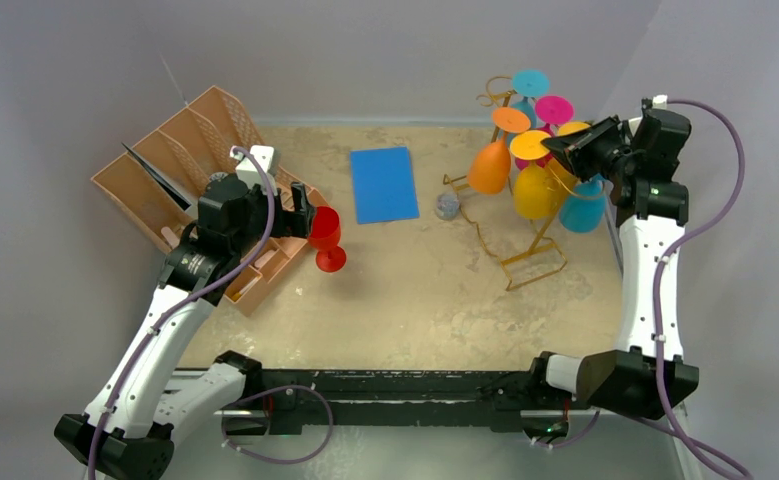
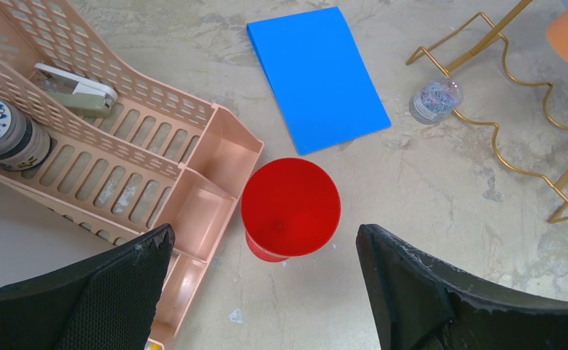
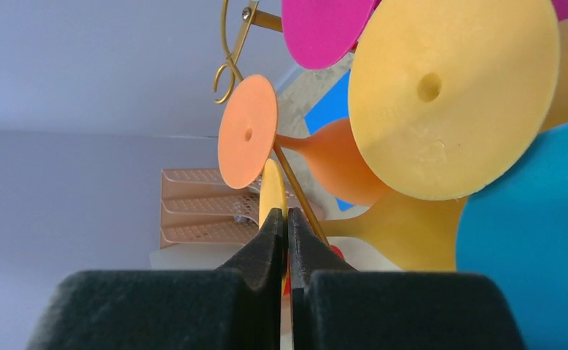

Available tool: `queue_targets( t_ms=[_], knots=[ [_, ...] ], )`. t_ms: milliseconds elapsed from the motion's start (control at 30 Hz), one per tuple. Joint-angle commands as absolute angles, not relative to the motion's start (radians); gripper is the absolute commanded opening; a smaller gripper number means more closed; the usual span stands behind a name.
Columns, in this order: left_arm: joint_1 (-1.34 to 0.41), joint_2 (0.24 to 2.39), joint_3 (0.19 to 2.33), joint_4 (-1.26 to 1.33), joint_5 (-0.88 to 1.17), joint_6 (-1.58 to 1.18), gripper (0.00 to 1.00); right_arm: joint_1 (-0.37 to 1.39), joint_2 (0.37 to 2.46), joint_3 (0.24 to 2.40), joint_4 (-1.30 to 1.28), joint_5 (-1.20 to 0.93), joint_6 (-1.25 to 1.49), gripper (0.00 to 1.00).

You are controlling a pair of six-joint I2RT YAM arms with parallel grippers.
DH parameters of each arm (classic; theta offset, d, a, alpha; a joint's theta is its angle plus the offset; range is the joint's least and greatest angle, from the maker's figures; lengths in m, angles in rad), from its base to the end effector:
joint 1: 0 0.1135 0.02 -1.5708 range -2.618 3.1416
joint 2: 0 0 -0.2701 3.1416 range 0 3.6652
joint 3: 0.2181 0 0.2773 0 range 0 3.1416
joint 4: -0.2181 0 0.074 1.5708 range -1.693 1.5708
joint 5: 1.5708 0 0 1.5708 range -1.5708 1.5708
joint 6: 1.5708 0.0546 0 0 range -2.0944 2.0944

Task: Take the wine glass off the wine glass rack
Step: Pick up the wine glass from the wine rack.

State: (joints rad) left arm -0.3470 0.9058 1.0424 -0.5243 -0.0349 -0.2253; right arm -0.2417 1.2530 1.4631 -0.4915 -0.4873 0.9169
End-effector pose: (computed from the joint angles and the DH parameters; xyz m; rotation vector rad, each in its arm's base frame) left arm 0.2192 -0.0772 0.3737 0.0969 1.9715 -0.3412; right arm 0.3025 -0.0483 0.4513 0.7379 1.7723 0.9126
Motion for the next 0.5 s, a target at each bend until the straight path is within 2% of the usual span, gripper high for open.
queue_targets(
  t_ms=[0,233,467],
  knots=[
    [-0.339,0.904,1.052,-0.504,-0.043,-0.222,0.94,-0.251,1.223,1.436,-0.438,-0.539,0.971,0.00],
    [-0.339,0.904,1.052,-0.504,-0.044,-0.222,0.94,-0.253,1.205,1.395,-0.313,-0.614,1.076,0.00],
    [-0.339,0.905,1.057,-0.506,-0.037,-0.222,0.94,-0.251,1.178,1.407,-0.310,-0.652,1.075,0.00]
  ],
)
